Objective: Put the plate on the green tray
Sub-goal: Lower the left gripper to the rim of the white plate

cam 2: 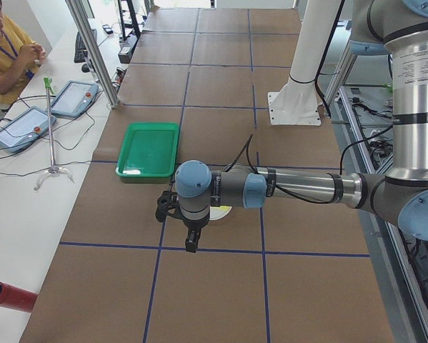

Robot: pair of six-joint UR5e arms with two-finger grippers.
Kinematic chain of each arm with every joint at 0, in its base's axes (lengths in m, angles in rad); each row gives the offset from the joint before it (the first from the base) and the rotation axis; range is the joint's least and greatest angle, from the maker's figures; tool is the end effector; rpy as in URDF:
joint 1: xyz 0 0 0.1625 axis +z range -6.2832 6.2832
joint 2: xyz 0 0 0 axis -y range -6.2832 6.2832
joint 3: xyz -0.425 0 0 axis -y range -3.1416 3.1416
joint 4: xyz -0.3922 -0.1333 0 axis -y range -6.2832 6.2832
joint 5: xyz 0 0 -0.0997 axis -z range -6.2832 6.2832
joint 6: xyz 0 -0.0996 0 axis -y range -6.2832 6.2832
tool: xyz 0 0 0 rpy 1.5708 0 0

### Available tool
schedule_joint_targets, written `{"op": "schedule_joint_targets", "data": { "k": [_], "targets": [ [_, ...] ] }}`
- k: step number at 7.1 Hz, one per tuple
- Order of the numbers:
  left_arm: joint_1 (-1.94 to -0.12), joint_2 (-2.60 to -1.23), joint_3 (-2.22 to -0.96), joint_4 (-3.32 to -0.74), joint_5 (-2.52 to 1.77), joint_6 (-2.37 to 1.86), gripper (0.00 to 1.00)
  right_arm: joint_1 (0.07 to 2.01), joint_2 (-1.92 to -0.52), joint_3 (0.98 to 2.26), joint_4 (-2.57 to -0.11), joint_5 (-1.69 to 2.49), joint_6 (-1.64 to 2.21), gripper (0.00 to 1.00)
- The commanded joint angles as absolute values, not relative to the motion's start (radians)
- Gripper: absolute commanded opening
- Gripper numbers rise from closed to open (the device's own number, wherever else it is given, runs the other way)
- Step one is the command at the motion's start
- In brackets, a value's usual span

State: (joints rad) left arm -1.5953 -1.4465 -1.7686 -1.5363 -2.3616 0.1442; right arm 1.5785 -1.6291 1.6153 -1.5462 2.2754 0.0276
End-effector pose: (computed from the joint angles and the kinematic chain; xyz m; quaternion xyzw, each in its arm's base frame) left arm -0.0733 -0.4391 0.6215 0.0504 0.3822 0.0627 0.9206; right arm 0.0724 -0.4674 0.6670 0.0016 -0.3451 0.0147 0.9385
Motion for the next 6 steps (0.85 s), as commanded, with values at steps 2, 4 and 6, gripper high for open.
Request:
{"op": "schedule_joint_targets", "data": {
  "k": [2, 4, 6],
  "targets": [
    [-1.595, -1.448, -1.758, -1.542, -2.37, 0.141, 1.0, 1.578, -1.629, 1.615, -1.546, 2.275, 0.028, 1.0],
    [-1.592, -1.451, -1.749, -1.545, -2.37, 0.141, 1.0, 1.578, -1.629, 1.615, -1.546, 2.275, 0.028, 1.0],
    [-1.528, -1.448, -1.723, -1.674, -2.372, -0.008, 1.0, 1.578, -1.629, 1.615, -1.546, 2.276, 0.028, 1.0]
  ]
}}
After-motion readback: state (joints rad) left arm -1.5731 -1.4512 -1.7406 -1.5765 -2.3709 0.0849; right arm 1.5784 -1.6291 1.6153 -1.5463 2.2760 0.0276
